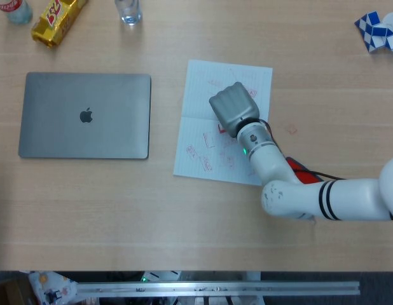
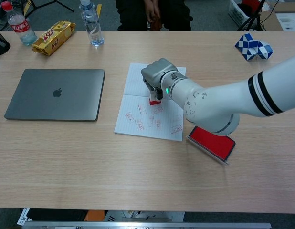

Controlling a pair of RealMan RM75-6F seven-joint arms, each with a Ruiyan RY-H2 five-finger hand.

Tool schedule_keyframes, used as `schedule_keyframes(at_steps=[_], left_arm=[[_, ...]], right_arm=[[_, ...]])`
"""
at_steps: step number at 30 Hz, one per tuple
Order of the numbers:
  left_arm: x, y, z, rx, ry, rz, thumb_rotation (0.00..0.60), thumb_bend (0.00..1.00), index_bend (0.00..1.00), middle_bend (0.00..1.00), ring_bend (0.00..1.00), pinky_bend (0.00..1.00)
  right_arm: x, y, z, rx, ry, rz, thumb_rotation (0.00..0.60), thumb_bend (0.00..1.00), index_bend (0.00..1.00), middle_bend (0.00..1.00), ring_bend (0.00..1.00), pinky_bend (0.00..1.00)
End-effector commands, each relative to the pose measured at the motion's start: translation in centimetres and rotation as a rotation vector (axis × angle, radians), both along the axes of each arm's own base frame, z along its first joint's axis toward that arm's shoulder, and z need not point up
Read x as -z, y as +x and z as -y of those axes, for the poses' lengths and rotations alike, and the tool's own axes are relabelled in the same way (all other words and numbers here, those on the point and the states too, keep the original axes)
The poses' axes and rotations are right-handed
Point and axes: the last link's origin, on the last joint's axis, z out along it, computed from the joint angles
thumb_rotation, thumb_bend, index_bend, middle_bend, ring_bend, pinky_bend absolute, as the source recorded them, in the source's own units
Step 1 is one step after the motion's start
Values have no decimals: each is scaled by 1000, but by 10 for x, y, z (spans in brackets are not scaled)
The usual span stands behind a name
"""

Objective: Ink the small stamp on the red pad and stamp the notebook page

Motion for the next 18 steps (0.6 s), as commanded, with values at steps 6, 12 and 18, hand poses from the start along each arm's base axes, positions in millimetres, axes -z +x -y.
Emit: schedule_keyframes(at_steps=[6, 12, 18], left_arm=[[0, 0, 0, -3, -1, 0, 600, 209, 0, 0, 14, 17], [0, 0, 0, -4, 0, -1, 600, 209, 0, 0, 14, 18], [0, -1, 0, -6, 0, -1, 600, 209, 0, 0, 14, 17]], right_arm=[[1, 0, 1, 2, -3, -4, 600, 491, 907, 746, 629, 368], [3, 0, -1, -2, 0, -9, 600, 492, 907, 746, 629, 368], [3, -1, -1, -2, -2, -9, 600, 493, 911, 747, 633, 368]])
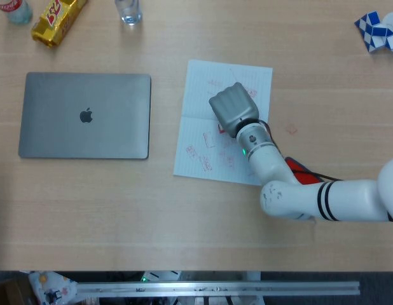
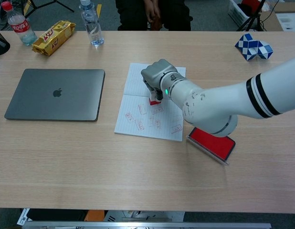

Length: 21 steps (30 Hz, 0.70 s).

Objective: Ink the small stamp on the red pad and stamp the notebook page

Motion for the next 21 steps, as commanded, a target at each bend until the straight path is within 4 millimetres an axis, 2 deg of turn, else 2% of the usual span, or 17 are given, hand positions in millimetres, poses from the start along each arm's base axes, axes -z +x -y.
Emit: schedule_keyframes(at_steps=[1, 11, 21], left_arm=[[0, 0, 0, 0, 0, 0, 600, 209, 0, 0, 14, 17], [-1, 0, 1, -5, -2, 0, 600, 209, 0, 0, 14, 17], [0, 3, 2, 10, -6, 3, 600, 209, 0, 0, 14, 18]], right_arm=[[0, 0, 0, 0, 0, 0, 600, 493, 912, 747, 634, 368], [-3, 1, -1, 1, -1, 23, 600, 493, 914, 748, 635, 368], [-47, 9, 13, 34, -56, 113, 600, 494, 914, 748, 635, 368]])
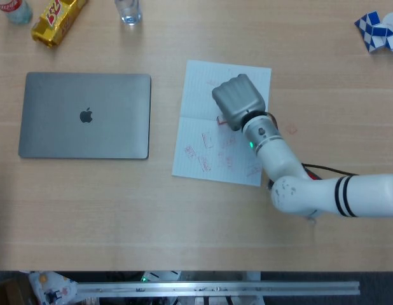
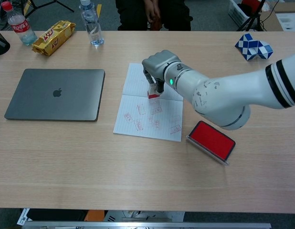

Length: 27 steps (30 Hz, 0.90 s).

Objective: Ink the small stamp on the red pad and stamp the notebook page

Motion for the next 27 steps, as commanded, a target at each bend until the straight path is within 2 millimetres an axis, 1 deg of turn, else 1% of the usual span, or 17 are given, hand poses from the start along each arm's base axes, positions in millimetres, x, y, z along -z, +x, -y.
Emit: schedule_keyframes(at_steps=[1, 4, 7, 21, 27], left_arm=[[1, 0, 0, 2, -4, 0, 600, 209, 0, 0, 14, 18], [1, 1, 0, 3, -7, -2, 600, 209, 0, 0, 14, 18], [2, 1, 0, 1, -9, -3, 600, 209, 0, 0, 14, 17], [2, -1, -1, -21, -17, -11, 600, 209, 0, 0, 14, 17], [3, -1, -2, -25, -19, -12, 600, 209, 0, 0, 14, 17]], right_arm=[[-15, 0, 7, 20, -29, 22, 600, 494, 914, 748, 635, 368], [-20, -2, 12, 31, -42, 16, 600, 494, 915, 750, 635, 368], [-19, -4, 15, 40, -44, 5, 600, 493, 918, 751, 635, 368], [8, -12, 18, 59, -24, -51, 600, 495, 920, 756, 641, 368], [15, -14, 19, 64, -24, -63, 600, 495, 921, 756, 641, 368]])
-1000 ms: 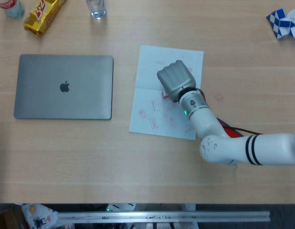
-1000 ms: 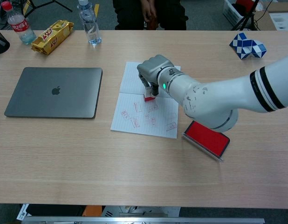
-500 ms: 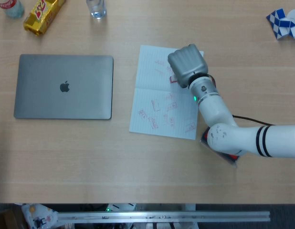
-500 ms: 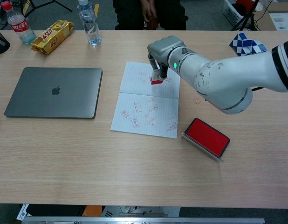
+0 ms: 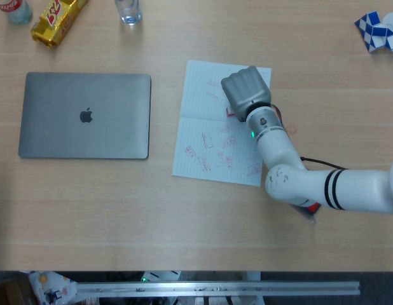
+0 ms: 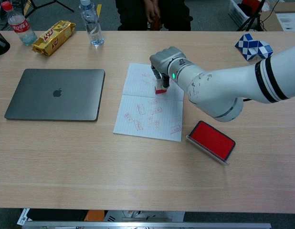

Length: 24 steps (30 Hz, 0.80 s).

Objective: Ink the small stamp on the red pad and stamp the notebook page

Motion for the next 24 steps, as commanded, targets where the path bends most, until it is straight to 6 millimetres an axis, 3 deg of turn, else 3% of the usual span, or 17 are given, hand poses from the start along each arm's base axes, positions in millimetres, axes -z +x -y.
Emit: schedule_keyframes(at_steps=[1, 24], left_arm=[[0, 0, 0, -1, -2, 0, 600, 209, 0, 0, 14, 17], [2, -1, -2, -9, -1, -5, 600, 209, 0, 0, 14, 17]], right_arm=[[4, -1, 0, 1, 3, -12, 600, 495, 921, 756, 642, 368], [22, -7, 6, 13, 2, -45, 600, 498, 936, 766, 645, 368]])
